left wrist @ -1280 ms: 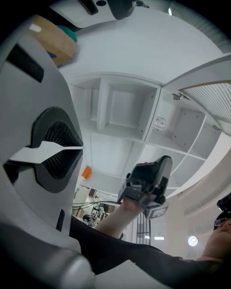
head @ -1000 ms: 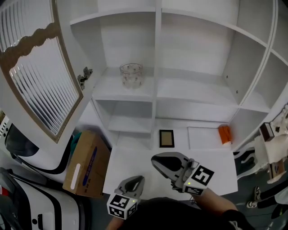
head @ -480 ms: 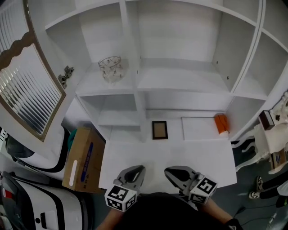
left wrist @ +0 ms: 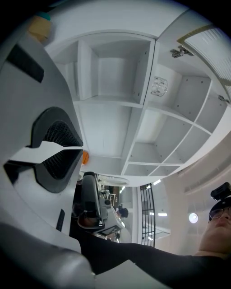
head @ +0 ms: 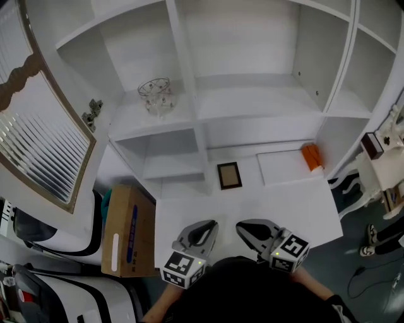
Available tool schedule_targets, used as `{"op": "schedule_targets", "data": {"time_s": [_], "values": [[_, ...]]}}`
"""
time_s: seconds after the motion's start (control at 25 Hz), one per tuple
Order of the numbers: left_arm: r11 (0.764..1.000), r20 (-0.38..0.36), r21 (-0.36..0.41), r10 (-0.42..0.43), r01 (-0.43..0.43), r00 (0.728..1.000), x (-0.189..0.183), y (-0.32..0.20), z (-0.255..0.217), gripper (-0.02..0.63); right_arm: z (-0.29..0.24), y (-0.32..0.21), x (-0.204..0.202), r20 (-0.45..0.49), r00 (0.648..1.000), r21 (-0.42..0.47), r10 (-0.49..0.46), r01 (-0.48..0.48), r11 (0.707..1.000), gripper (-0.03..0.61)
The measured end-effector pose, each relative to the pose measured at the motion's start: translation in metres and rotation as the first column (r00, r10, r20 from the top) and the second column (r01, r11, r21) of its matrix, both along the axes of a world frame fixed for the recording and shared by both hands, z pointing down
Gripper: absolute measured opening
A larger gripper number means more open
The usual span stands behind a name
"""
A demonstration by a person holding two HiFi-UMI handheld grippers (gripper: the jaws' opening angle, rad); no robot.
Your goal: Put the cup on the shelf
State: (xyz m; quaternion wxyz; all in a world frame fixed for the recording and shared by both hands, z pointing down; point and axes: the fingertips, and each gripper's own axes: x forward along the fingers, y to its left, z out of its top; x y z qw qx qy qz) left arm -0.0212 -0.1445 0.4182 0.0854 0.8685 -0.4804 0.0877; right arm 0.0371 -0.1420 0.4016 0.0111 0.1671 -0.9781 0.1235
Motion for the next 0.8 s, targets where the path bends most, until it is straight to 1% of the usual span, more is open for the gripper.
{"op": "schedule_targets", "data": {"time_s": [0.2,0.4,0.56,0.8], "values": [[0.999,-0.032,-0.019,-0.05,0.05,0.998,-0.023,0.004,0.007,0.029,0.0,0.008,-0.023,-0.038,0.997,0.021,-0.069,0.07,0.997,0.017],[0.994,-0.061,-0.047,-0.101,0.098,0.993,-0.043,0.005,0.011,0.023,0.001,0.004,-0.035,-0.031,0.996,0.004,-0.082,0.082,0.997,0.017],[0.992,-0.056,-0.049,-0.118,0.115,0.991,-0.053,0.007,0.011,0.021,0.002,0.004,-0.046,-0.032,0.994,-0.003,-0.105,0.105,0.994,0.017],[0.991,-0.042,-0.053,-0.123,0.121,0.992,-0.062,0.008,0.011,0.02,0.006,0.001,-0.053,-0.029,0.994,0.0,-0.107,0.107,0.994,0.015]]}}
